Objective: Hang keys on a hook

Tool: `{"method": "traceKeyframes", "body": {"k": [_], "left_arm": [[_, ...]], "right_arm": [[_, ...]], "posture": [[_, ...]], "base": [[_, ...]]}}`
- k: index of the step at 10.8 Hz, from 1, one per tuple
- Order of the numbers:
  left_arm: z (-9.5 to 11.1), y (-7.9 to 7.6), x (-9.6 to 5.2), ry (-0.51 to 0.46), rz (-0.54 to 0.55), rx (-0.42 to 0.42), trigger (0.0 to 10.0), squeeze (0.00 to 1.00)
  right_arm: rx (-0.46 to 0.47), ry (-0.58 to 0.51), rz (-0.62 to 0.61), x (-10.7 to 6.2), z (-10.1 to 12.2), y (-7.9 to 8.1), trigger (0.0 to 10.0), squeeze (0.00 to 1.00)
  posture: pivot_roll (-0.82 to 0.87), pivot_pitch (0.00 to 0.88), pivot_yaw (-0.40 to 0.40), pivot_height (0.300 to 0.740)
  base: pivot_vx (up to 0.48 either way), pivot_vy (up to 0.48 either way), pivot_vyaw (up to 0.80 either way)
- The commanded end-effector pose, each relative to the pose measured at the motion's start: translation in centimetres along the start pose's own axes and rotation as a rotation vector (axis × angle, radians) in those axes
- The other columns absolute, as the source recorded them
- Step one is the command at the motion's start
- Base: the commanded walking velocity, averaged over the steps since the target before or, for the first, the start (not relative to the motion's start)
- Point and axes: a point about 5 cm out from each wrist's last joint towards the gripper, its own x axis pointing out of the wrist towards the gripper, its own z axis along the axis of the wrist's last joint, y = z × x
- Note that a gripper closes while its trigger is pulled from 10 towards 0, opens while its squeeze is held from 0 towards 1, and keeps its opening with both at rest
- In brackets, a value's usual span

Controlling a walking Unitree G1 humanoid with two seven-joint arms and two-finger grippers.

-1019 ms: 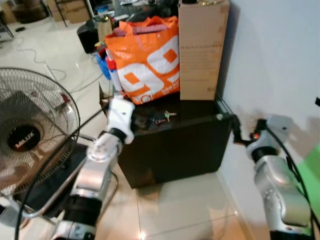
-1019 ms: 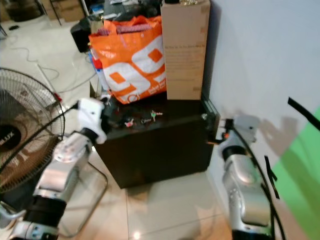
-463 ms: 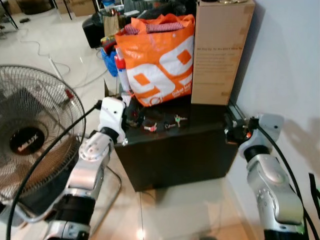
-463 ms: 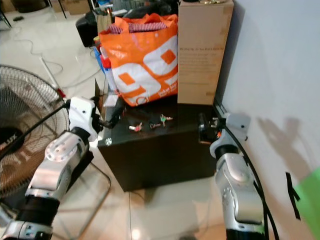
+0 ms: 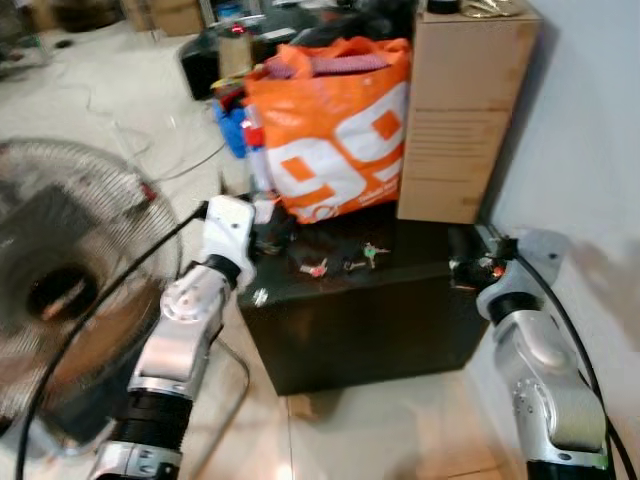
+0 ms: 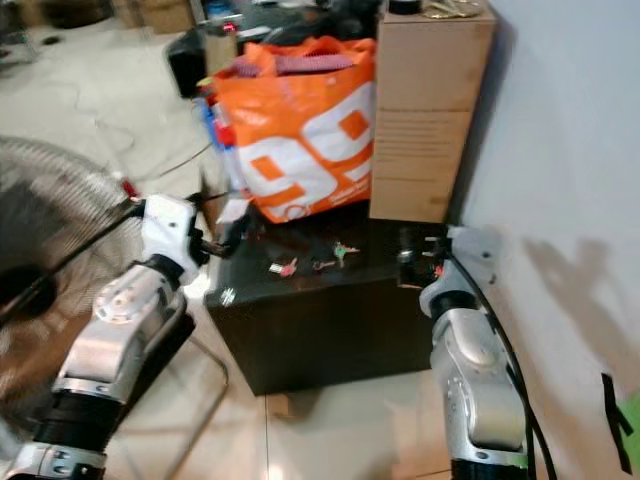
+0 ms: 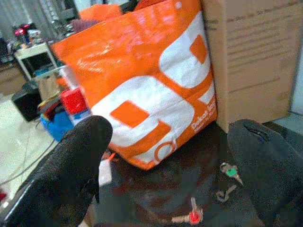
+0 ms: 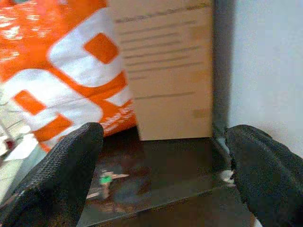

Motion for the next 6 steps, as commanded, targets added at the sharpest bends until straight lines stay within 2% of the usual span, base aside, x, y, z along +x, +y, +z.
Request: {"method": "traceKeyframes", "body": {"k": [1,6], "left_arm": [[0.40,-0.22,0.24,-0.012,-0.009,0.007,10.0,0.00],[0.52,-0.04,0.32,-0.012,0.000,0.009,10.0,0.00]], "right_arm": [[-0.001,-0.009,-0.019,0.02,0.25,-0.40,10.0,1.00],[0.006,-0.032,-0.057,0.37,0.68,-1.04,10.0,1.00]], "posture": [[-0.22,0.000,0.111,0.740],[-0.21,0.000,0.109,0.740]], "base": [[0.311,0.000,0.00],[0.321,0.000,0.00]]}}
